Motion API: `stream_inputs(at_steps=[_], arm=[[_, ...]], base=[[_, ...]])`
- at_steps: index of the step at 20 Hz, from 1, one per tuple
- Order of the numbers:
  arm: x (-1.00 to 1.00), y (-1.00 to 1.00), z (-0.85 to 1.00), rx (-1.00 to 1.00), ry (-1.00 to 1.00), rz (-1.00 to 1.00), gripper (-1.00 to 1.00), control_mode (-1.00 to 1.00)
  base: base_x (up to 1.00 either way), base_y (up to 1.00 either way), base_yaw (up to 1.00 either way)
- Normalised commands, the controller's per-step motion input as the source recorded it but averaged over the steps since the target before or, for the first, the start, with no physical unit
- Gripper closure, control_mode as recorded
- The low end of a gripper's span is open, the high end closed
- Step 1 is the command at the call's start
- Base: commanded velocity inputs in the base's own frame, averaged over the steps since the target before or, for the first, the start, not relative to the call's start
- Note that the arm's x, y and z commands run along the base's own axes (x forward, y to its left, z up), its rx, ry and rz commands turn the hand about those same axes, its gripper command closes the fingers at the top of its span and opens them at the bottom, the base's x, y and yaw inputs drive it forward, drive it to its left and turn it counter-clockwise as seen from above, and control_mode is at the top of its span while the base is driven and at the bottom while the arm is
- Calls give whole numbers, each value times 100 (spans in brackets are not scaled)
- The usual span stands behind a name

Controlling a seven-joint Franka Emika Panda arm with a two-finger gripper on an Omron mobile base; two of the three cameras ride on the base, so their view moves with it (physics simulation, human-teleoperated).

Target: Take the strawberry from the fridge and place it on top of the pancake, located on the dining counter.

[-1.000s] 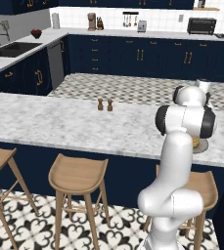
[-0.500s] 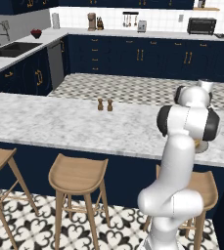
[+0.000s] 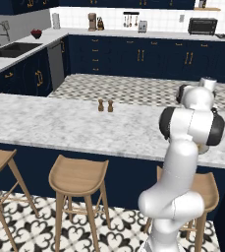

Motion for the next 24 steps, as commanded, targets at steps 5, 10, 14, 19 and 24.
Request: stream_inputs(at_steps=[5,10,14,19,24], arm=[[-54,0,4,0,0,0,-100,-100],[-72,2,25,0,0,0,-100,-100],[-71,8,41,0,-1,0,-100,-100],[-82,13,13,0,-21,2,-100,-100],[-62,24,46,-1,-27,0,-100,-100]], base=[[0,0,0],[0,0,0],[0,0,0],[0,0,0],[0,0,0]])
